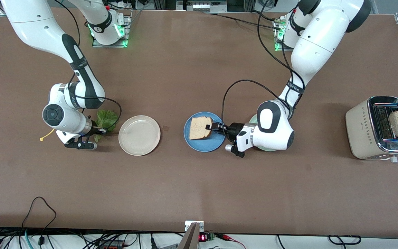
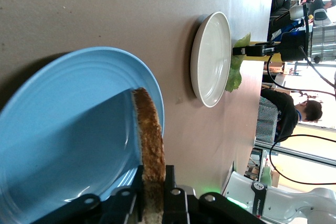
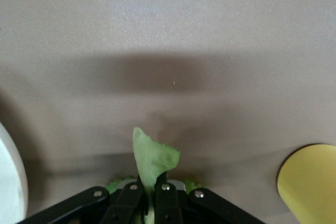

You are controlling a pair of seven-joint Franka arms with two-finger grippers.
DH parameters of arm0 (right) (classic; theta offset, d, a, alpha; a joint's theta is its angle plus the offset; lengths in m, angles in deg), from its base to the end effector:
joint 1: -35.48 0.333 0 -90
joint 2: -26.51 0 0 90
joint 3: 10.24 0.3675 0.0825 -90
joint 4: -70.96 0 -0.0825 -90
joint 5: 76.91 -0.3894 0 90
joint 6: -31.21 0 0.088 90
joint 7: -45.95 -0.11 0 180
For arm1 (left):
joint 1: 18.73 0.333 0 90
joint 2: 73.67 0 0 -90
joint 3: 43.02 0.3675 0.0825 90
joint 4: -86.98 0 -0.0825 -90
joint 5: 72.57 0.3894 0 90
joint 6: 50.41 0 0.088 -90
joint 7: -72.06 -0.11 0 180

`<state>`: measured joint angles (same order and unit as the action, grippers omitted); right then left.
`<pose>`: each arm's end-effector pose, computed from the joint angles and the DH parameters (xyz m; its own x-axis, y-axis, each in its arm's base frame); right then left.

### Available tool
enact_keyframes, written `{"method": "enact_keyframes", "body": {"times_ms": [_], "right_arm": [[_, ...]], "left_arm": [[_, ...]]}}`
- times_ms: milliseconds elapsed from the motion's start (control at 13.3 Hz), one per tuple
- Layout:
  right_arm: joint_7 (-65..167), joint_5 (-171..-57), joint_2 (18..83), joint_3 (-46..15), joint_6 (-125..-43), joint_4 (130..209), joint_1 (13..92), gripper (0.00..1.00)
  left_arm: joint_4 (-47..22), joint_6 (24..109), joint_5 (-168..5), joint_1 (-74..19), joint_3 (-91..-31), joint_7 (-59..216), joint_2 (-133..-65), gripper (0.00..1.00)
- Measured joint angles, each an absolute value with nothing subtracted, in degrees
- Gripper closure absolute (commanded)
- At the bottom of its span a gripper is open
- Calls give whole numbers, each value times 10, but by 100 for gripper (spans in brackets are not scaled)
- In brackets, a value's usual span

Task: Make sandwich in blue plate with both arms
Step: 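Carry the lettuce toward the blue plate while the left gripper withdraws, then lay the lettuce on the bread and open the right gripper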

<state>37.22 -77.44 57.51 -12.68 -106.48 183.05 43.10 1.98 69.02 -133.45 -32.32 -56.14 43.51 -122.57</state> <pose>0.6344 0.0591 0.2262 0.9938 -0.0651 -0.0900 -0.0626 -0.9976 0.0304 0.6656 -0.3460 0.2124 0.9633 -0.2533 -0.0891 -0.0549 -0.5105 0.8582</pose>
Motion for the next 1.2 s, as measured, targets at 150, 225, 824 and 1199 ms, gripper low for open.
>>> {"method": "enact_keyframes", "body": {"times_ms": [150, 225, 824, 1199], "right_arm": [[372, -774, 570, -127, -1061, 1824, 431, 97], [372, -775, 564, -127, -1051, 1819, 432, 97], [73, -869, 504, -117, -891, 1721, 572, 96], [-156, -971, 586, -117, -944, 1648, 658, 94]], "left_arm": [[26, 686, -1327, -319, -555, 432, -1225, 0], [31, 679, -1305, -316, -553, 432, -1221, 0], [44, 516, -905, -261, -543, 488, -1111, 0], [62, 439, -654, -262, -542, 525, -1027, 0]]}}
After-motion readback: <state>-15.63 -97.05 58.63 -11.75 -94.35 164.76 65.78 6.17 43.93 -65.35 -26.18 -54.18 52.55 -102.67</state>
